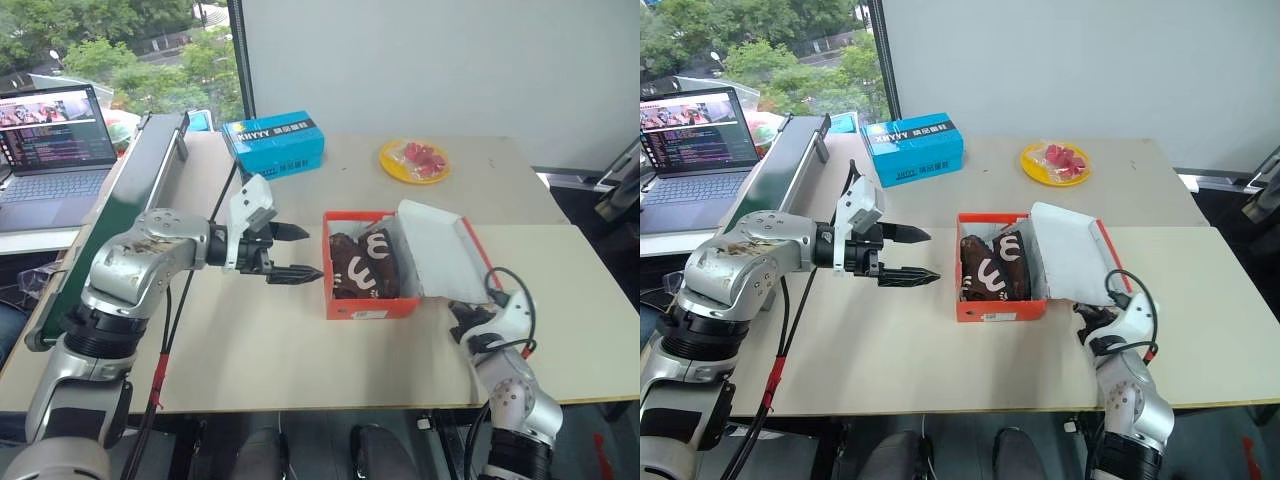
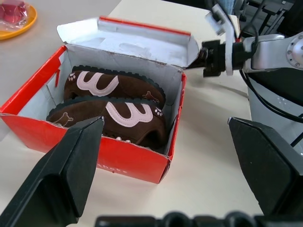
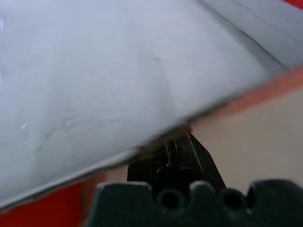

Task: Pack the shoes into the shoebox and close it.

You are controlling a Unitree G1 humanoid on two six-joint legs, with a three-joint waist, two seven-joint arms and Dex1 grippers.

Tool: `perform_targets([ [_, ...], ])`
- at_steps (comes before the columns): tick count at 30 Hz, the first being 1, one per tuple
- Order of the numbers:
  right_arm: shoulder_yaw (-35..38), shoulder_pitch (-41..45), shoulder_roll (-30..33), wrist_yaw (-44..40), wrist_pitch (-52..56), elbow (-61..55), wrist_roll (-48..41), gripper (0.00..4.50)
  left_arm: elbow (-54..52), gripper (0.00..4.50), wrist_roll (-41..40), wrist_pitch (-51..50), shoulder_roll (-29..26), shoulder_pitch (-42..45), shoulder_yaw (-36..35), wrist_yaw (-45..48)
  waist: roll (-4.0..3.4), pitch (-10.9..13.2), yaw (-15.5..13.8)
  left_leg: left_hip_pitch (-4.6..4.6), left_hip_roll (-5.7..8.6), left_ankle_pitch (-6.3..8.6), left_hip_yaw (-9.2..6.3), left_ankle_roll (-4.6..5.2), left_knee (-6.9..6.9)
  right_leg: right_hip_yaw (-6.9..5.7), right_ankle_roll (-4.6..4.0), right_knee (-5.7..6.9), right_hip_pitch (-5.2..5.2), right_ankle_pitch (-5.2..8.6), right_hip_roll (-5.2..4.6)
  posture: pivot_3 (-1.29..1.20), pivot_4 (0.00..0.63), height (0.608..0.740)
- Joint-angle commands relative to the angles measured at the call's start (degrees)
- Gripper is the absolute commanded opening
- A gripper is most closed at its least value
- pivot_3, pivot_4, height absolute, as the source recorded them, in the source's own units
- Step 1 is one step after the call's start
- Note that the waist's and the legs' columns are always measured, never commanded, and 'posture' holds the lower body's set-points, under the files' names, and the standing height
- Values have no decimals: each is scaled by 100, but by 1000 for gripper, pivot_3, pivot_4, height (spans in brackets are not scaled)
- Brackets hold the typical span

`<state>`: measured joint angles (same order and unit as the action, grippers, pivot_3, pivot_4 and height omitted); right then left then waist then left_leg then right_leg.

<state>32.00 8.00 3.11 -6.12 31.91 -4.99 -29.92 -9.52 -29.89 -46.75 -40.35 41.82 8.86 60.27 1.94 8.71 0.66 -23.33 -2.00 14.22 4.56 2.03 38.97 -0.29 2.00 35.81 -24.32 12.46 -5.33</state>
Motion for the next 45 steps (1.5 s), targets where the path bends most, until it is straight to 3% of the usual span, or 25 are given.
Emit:
perform_targets([
  [1, 494, 165, 170, -203, -108, -574, -1032, 49, -154, 4500, -71, -25, 12, 76, -148, -28, -1, 0, 8, 0, 0, 0, 0, 0, 0, 1, 0, 0, 0, 0, 0, 0, 150, 740],
  [5, 494, 398, 530, -188, 311, -807, -1703, 49, -124, 4500, -55, -12, 25, 83, -117, -11, -11, 7, 47, 4, -2, 1, 7, 1, -2, 15, 0, 3, -4, 0, 3, 0, 150, 740],
  [10, -26, 736, 896, -91, 1077, -1369, -2519, 49, -88, 4500, 9, 28, 26, 66, -94, -9, -11, 7, 47, 12, -4, 1, 10, 1, -6, 21, -1, 6, -4, 1, 9, 0, 150, 740],
  [21, -1176, 1589, 1461, -90, 1988, -1571, -3020, 49, -284, 4500, 15, 19, 16, -214, -444, -463, -11, 7, 5, -1, 0, 3, 15, 6, -2, 31, 1, 2, -8, 1, 6, 0, 150, 740],
  [25, -1630, 2148, 1704, -344, 1957, -999, -2580, 49, -366, 4500, 109, 115, 117, -354, -667, -939, -11, 7, 11, 3, 0, 3, 14, 6, 0, 32, 1, 3, -7, 1, 7, 0, 150, 740],
  [28, -2415, 2846, 1855, -779, 1638, -128, -1692, 49, -362, 4500, 220, 164, 180, -497, -779, -1266, -11, 7, 34, 6, 0, 3, 19, 6, 0, 37, 1, 4, -8, 0, 8, 0, 150, 740],
  [33, -3347, 3848, 1646, -1559, 1058, 1342, -636, 49, -506, 4500, 307, 225, 107, -723, -721, -1340, -11, 7, 63, -3, 0, 3, 20, 5, -3, 38, 1, 6, -19, 0, 11, 0, 150, 740],
  [38, -3955, 4115, 1230, -1997, 262, 3038, 376, 49, -783, 4500, 245, 96, 169, -884, -850, -1550, -11, 7, 14, -12, -1, 2, 21, 5, -1, 28, 2, 13, -21, 0, 8, 0, 150, 740],
  [45, -4281, 3932, 1117, -2499, -97, 3973, 1196, 49, -872, 4500, 374, 217, 199, -1179, -846, -1752, -9, 5, 20, 1, -1, 2, 20, 4, 2, 29, 6, 21, -1, -4, 7, 0, 150, 740],
])
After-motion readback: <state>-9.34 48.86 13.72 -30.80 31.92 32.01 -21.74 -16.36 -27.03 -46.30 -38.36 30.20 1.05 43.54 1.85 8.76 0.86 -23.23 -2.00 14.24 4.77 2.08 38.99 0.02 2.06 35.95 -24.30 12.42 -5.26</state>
